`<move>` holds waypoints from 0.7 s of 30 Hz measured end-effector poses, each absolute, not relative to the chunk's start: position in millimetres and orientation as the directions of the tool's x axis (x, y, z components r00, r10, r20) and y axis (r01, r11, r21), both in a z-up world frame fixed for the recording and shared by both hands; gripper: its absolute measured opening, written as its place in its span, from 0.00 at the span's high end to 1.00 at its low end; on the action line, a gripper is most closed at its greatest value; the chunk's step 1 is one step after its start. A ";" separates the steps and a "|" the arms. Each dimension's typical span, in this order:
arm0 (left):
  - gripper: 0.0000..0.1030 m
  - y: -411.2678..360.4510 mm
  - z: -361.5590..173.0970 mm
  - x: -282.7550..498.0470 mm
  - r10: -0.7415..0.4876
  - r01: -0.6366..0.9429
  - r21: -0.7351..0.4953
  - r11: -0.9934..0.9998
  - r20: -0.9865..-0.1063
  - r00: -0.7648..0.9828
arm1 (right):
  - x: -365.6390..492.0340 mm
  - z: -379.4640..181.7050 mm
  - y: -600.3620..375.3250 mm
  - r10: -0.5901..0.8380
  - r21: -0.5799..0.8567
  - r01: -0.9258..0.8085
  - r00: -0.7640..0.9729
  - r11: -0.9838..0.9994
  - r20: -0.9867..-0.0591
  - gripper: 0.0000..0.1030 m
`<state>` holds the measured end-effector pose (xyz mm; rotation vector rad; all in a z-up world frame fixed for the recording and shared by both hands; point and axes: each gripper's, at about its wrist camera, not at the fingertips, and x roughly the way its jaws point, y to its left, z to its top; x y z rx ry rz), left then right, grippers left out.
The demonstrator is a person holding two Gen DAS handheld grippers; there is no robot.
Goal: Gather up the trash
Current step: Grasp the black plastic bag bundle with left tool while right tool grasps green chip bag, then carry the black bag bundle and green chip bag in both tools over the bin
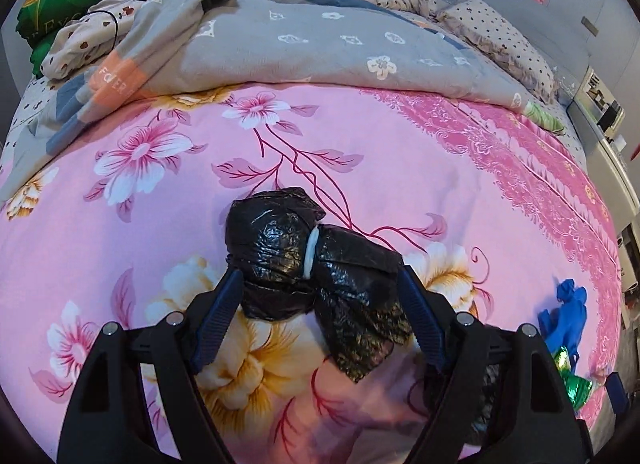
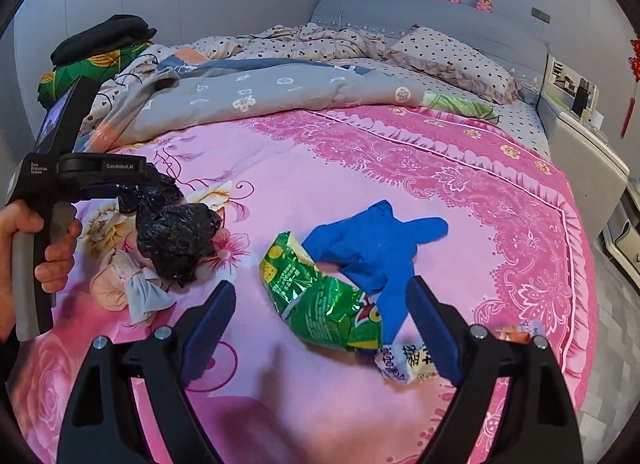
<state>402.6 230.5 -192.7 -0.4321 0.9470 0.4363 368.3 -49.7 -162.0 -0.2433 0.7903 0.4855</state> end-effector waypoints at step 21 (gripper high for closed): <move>0.86 191.3 -209.7 414.9 0.140 -0.401 -0.123 0.908 -0.812 0.567 | 386.2 -199.7 -31.1 0.326 0.000 -0.535 0.514 0.845 -0.794 0.67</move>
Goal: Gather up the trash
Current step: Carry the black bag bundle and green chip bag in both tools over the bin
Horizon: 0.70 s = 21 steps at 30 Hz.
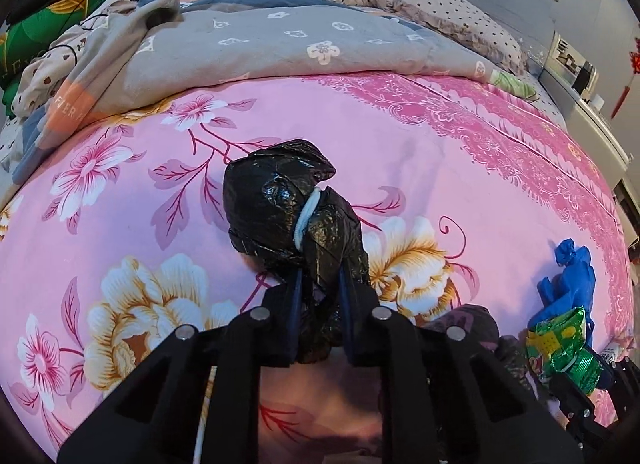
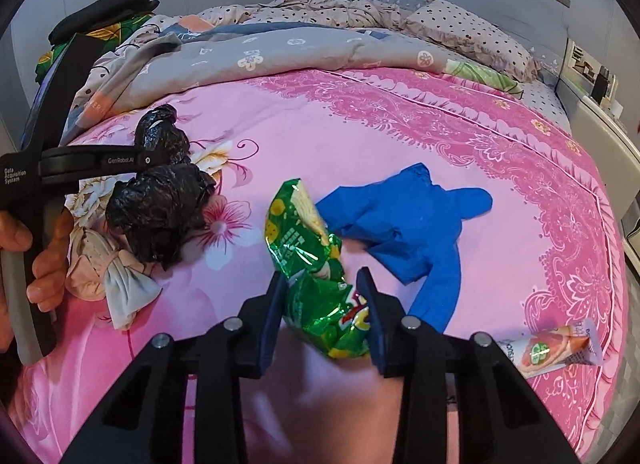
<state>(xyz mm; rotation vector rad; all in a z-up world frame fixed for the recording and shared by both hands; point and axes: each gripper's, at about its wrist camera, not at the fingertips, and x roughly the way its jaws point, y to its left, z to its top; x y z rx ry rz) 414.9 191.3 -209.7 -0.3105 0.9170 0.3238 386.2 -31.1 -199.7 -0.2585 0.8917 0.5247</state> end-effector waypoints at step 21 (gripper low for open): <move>0.88 203.5 -148.2 356.9 0.124 -0.383 -0.191 0.904 -0.739 0.662 | 337.1 -138.6 -72.5 0.390 0.105 -0.480 0.546 0.871 -0.741 0.68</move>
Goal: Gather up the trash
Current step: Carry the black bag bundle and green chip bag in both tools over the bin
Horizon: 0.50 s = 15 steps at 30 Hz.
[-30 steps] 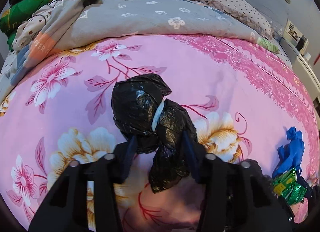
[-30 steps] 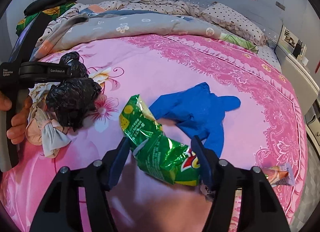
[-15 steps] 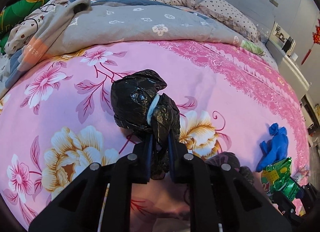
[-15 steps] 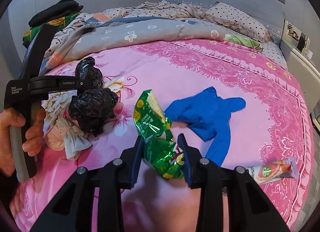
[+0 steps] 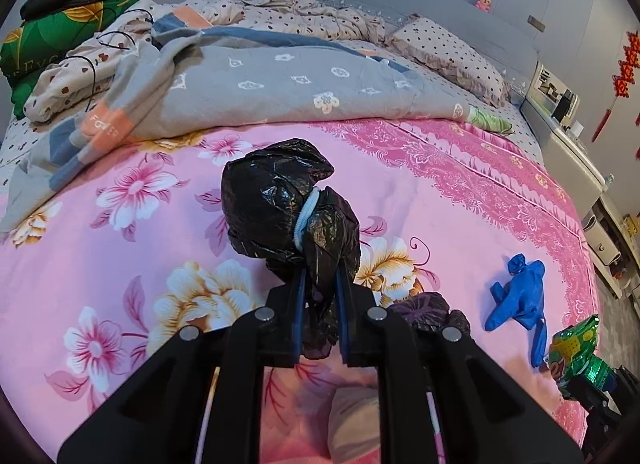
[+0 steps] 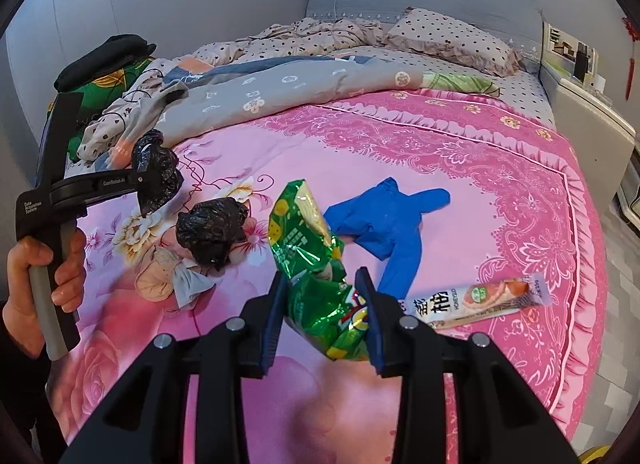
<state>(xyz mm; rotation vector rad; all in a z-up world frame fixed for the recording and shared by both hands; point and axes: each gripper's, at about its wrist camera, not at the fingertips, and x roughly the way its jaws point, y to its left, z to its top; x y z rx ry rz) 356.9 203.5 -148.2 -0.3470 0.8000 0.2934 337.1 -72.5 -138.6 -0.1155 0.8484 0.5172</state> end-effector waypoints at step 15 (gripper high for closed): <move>0.88 168.0 -97.5 300.6 0.092 -0.315 -0.194 0.929 -0.704 0.704 | 292.3 -94.5 -120.9 0.402 0.176 -0.402 0.591 0.899 -0.699 0.68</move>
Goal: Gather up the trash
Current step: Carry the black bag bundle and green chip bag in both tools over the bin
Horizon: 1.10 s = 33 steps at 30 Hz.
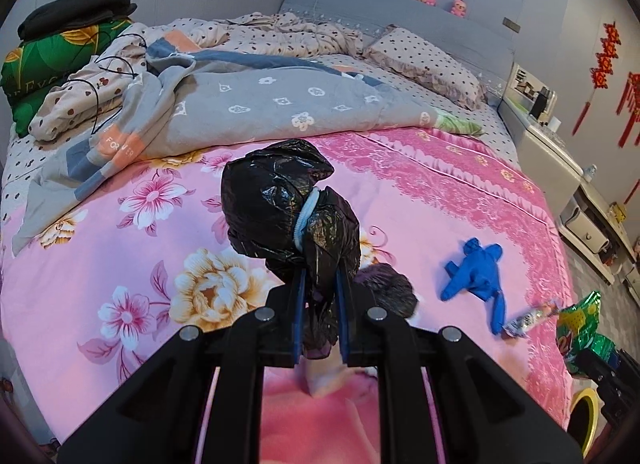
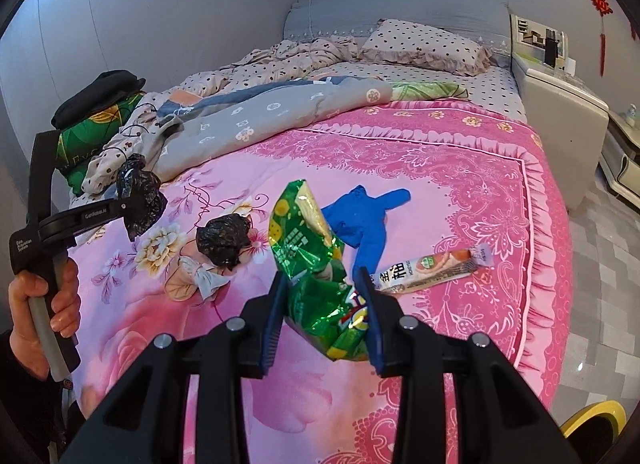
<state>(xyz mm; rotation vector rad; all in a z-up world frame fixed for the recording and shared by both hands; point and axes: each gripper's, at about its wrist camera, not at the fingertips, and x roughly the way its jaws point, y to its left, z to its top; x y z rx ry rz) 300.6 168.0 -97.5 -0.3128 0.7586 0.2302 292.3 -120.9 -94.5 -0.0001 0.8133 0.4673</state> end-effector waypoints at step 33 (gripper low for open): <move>0.88 -80.5 -43.5 223.0 -0.215 0.145 -0.161 0.976 -0.671 0.710 | 177.8 -48.5 -315.9 0.246 0.238 -0.117 0.729 0.964 -0.639 0.68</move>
